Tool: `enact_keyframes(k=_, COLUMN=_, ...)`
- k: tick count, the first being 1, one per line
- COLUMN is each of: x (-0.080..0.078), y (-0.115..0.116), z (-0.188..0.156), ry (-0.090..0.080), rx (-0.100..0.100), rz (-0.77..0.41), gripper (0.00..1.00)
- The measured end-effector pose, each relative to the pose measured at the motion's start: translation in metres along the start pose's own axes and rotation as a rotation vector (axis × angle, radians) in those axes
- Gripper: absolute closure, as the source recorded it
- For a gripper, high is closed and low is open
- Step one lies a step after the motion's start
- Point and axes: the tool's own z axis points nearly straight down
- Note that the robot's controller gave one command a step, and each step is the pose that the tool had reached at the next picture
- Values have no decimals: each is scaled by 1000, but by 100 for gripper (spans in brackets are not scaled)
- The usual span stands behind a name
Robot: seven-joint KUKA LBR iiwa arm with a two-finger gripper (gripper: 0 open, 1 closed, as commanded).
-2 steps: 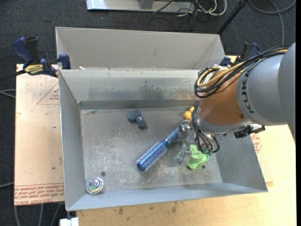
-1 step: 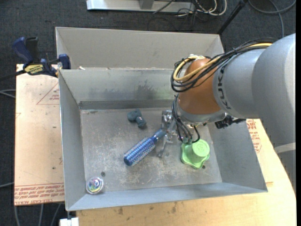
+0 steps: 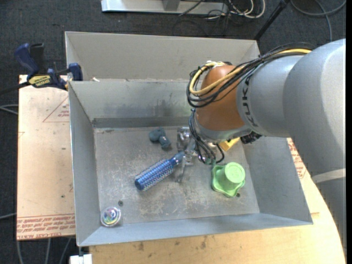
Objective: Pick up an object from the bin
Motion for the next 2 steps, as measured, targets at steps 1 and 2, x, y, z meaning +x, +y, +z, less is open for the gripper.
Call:
enact_keyframes(k=1, x=2, y=-1, z=1, ry=7, rx=2, rz=-1, gripper=100)
enact_keyframes(k=2, x=-5, y=-15, z=-163, ry=1, rx=1, rz=-26, gripper=100)
